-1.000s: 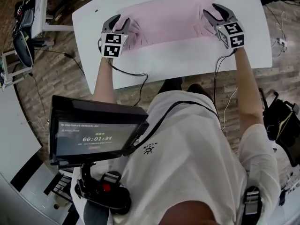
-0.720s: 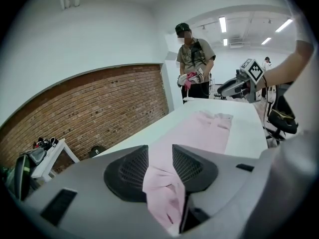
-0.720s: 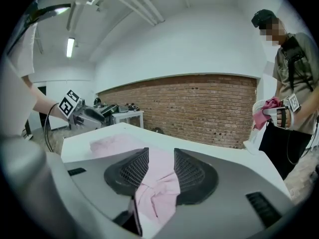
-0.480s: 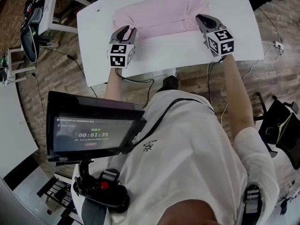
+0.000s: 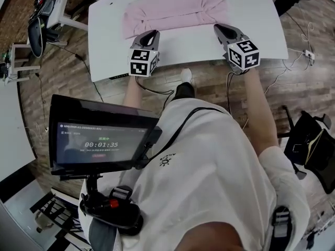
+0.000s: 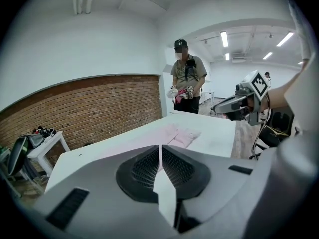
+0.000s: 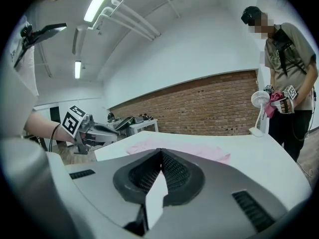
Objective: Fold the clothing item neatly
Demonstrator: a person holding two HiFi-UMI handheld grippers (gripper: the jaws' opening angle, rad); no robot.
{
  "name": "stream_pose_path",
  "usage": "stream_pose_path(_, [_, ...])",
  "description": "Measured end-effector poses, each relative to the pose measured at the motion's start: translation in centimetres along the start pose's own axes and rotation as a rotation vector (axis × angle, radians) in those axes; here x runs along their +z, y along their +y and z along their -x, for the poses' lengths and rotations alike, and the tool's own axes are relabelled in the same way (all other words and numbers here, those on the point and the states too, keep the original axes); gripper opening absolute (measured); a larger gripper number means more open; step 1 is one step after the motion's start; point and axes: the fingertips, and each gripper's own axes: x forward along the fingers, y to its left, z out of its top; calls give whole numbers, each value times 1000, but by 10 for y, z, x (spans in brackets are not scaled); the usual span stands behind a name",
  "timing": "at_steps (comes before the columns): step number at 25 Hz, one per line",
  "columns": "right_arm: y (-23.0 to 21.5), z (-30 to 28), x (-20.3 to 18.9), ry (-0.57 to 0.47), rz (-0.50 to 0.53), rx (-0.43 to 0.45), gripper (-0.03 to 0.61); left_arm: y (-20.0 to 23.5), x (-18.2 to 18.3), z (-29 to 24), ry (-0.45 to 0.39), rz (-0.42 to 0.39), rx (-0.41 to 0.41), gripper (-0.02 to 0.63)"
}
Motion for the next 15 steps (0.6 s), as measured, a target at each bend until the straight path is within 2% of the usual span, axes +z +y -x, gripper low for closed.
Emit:
stream_pose_path(5, [16, 20, -13, 14, 13, 27, 5, -25, -13, 20, 13, 27, 3, 3])
stream_pose_path(9, [22, 25, -25, 37, -2, 53, 5, -42, -23, 26, 37, 44, -27, 3])
stream_pose_path(12, [36, 55, -37, 32, -12, 69, 5, -74, -26, 52, 34, 61, -39, 3])
stream_pose_path(15, [52, 94, -42, 7, -19, 78, 5, -108, -24, 87, 23, 114, -50, 2])
